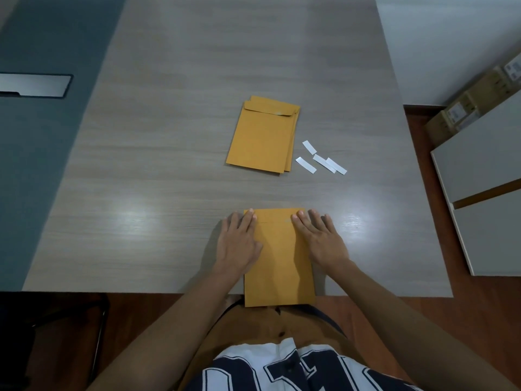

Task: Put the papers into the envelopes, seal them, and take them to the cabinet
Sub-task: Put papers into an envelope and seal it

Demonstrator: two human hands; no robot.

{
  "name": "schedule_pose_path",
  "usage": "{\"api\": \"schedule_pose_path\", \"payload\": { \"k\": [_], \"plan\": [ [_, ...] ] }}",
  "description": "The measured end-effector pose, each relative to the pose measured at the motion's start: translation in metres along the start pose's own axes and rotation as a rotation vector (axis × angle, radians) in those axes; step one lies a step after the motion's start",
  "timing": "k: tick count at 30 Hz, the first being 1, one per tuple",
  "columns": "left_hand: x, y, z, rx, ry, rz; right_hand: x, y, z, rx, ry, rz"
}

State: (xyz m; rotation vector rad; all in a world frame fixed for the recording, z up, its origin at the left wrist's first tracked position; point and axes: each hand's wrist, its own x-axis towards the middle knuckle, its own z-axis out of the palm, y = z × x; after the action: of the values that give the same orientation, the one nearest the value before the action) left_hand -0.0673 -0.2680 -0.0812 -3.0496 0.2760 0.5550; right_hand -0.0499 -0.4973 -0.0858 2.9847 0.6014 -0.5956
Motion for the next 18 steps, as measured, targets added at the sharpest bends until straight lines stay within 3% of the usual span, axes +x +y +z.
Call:
{"api": "schedule_pose_path", "payload": {
  "k": [3, 8, 18],
  "plan": [
    [0.003, 0.013, -0.011, -0.098, 0.019, -0.046, 0.003, 0.000, -0.001, 0.021, 0.016, -0.022],
    [0.002, 0.030, 0.000, -0.019, -0.015, 0.120, 0.002, 0.001, -0.001, -0.037, -0.018, -0.020],
    [-0.007, -0.001, 0.010, -0.012, -0.053, -0.129, -0.001, -0.007, -0.003, -0.107, -0.058, 0.040]
  ]
}}
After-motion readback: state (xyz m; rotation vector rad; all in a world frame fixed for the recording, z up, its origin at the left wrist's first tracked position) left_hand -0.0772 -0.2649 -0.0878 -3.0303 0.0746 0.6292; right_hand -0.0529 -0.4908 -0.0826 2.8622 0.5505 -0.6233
